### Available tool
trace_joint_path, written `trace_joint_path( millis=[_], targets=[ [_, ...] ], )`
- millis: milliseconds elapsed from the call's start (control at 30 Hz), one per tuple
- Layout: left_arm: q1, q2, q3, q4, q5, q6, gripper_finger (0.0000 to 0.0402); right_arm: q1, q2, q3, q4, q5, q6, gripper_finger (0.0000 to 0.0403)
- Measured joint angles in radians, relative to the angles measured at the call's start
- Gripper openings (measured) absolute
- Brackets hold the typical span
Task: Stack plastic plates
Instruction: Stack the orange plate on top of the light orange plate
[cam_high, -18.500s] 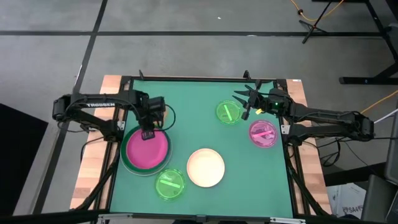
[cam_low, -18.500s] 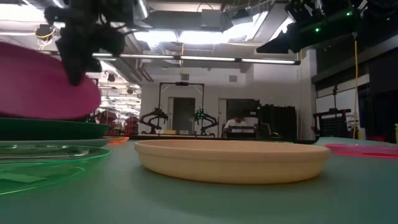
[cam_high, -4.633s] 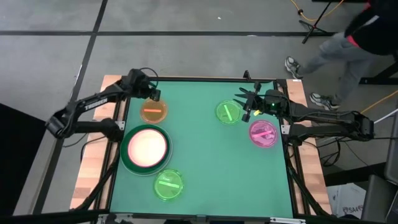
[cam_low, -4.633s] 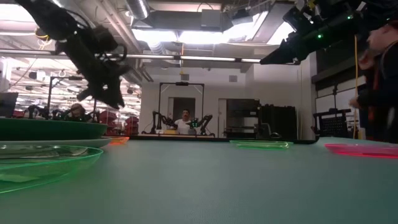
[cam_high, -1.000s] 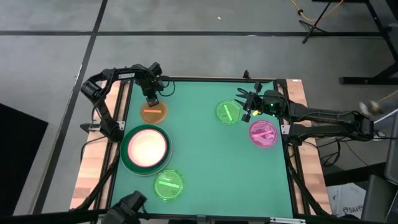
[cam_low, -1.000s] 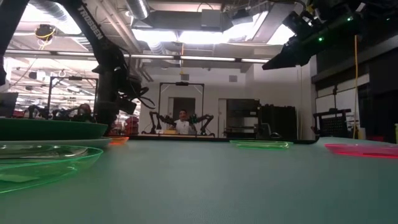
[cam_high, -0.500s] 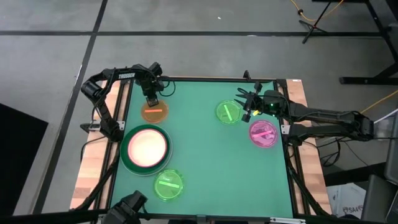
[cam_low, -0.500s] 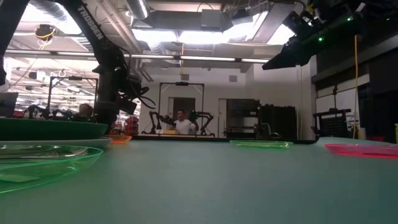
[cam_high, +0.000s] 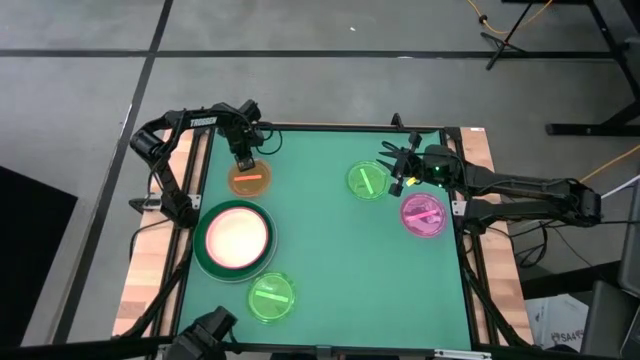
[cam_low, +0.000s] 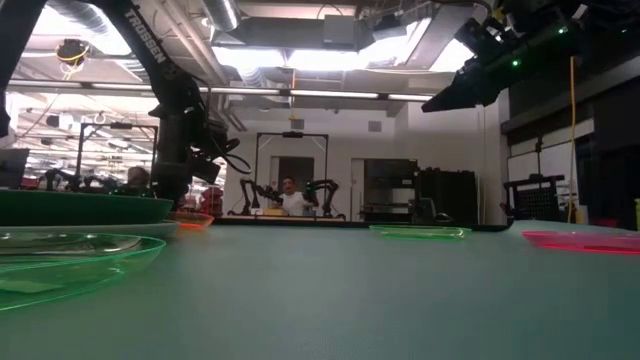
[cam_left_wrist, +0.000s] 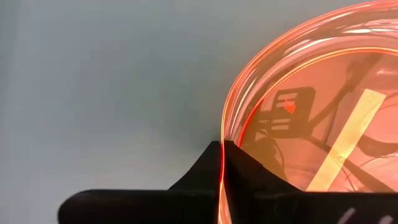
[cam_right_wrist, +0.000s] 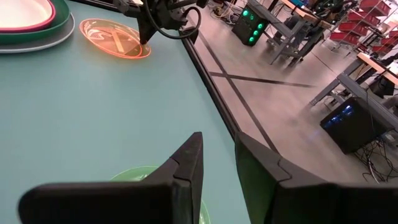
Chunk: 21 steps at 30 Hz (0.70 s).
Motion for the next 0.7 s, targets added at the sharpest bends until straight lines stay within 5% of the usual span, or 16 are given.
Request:
trace_joint_path(
  millis=[700],
  targets=[
    [-0.001,0.005,0.023,-0.021,0.072,-0.005,0.0002,0.000,0.000,0.000,0.000,0.000,0.000,0.0083]
  ],
)
